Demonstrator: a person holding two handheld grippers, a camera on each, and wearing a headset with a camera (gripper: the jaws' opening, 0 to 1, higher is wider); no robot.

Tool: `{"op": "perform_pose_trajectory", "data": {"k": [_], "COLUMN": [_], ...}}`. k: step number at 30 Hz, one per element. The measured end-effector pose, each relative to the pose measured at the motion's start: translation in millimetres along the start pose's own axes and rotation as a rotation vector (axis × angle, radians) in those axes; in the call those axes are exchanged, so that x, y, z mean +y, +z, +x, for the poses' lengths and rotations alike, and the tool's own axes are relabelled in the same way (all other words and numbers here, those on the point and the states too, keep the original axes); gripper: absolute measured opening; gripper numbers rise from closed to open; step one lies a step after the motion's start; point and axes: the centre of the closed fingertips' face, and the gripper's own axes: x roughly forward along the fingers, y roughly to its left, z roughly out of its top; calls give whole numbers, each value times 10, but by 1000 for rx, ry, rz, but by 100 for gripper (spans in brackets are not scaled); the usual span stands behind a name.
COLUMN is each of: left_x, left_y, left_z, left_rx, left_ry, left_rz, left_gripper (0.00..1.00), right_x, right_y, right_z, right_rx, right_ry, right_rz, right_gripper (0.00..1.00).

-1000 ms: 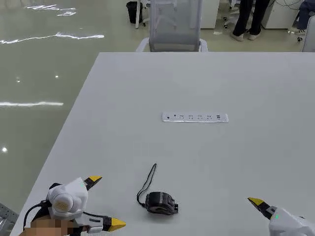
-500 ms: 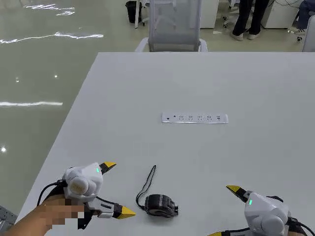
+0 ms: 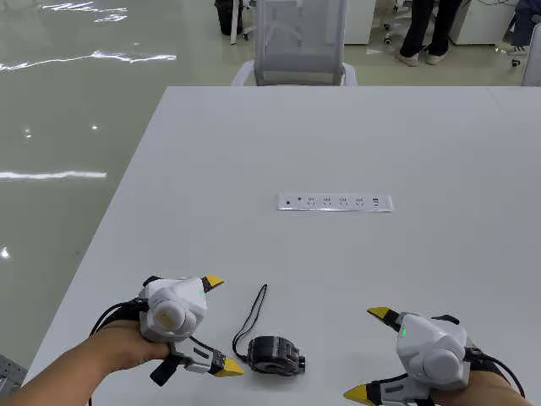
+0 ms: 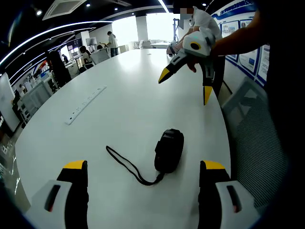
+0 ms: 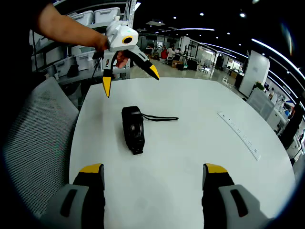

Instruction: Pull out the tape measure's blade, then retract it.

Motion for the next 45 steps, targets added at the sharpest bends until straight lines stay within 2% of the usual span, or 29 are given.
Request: {"op": "perform_pose_trajectory", "data": {"k": [7, 18, 24, 30, 32, 35, 38, 45], "left_x": [52, 29, -112, -290, -309, -359, -431, -511], "left_y": [-5, -7, 2, -93, -116, -132, -151, -204], "left_z": [126, 317, 432, 542, 577, 626, 652, 755], "left_rx": [29, 59, 84, 152, 169, 193, 212, 262], "left_ry": [-22, -55, -106, -182, -185, -206, -235, -250], "left_rz": [3, 1, 29, 83, 110, 115, 125, 143], "left_gripper": [97, 94, 90, 79, 75, 68, 59, 55], "right_x": [-14, -79, 64, 199, 234, 284, 335, 412], "right_y": [-23, -29, -3, 15, 18, -33, -34, -18], "right_z": [163, 357, 516, 681, 715, 775, 808, 892], "right_rx": [24, 50, 63, 80, 82, 112, 116, 123], "right_ry": [43, 73, 124, 170, 183, 203, 222, 251], "right_rz": [-24, -29, -54, -77, -79, -107, -119, -92], "right_gripper": [81, 76, 68, 63, 61, 58, 54, 44]}}
